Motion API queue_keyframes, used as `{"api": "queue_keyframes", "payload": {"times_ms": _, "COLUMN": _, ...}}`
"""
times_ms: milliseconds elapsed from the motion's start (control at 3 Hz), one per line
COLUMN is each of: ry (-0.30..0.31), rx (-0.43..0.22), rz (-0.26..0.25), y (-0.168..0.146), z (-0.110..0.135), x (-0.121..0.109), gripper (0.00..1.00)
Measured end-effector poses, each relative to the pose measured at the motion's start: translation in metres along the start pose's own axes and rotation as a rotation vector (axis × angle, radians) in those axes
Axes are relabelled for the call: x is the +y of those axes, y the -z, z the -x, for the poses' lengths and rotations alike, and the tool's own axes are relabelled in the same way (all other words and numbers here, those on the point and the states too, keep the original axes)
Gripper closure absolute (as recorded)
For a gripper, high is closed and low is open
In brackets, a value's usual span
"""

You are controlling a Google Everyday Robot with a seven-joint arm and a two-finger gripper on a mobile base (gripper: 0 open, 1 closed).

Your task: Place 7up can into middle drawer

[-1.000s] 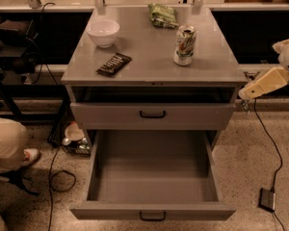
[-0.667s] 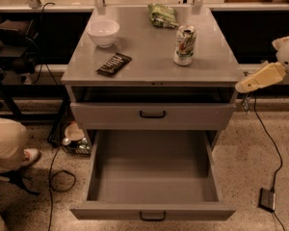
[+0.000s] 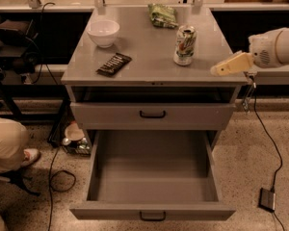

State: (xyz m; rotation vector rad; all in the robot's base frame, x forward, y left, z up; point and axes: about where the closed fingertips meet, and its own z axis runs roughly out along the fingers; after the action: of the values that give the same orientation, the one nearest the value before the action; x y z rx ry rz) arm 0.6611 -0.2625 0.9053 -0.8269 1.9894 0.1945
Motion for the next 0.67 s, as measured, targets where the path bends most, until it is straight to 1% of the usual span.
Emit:
{"api": "queue_keyframes", "payload": {"times_ms": 333, "ry": -0.022, "rx": -0.016, "rz": 0.006, "y": -0.023, "z": 0.005, "x": 0.002, "gripper": 0.00}}
{"api": "queue_keyframes", "payload": {"times_ms": 667, "ry": -0.039, "rx": -0.062, "rz": -0.018, "y": -0.049, "z": 0.019, "x": -0.001, "gripper": 0.00}}
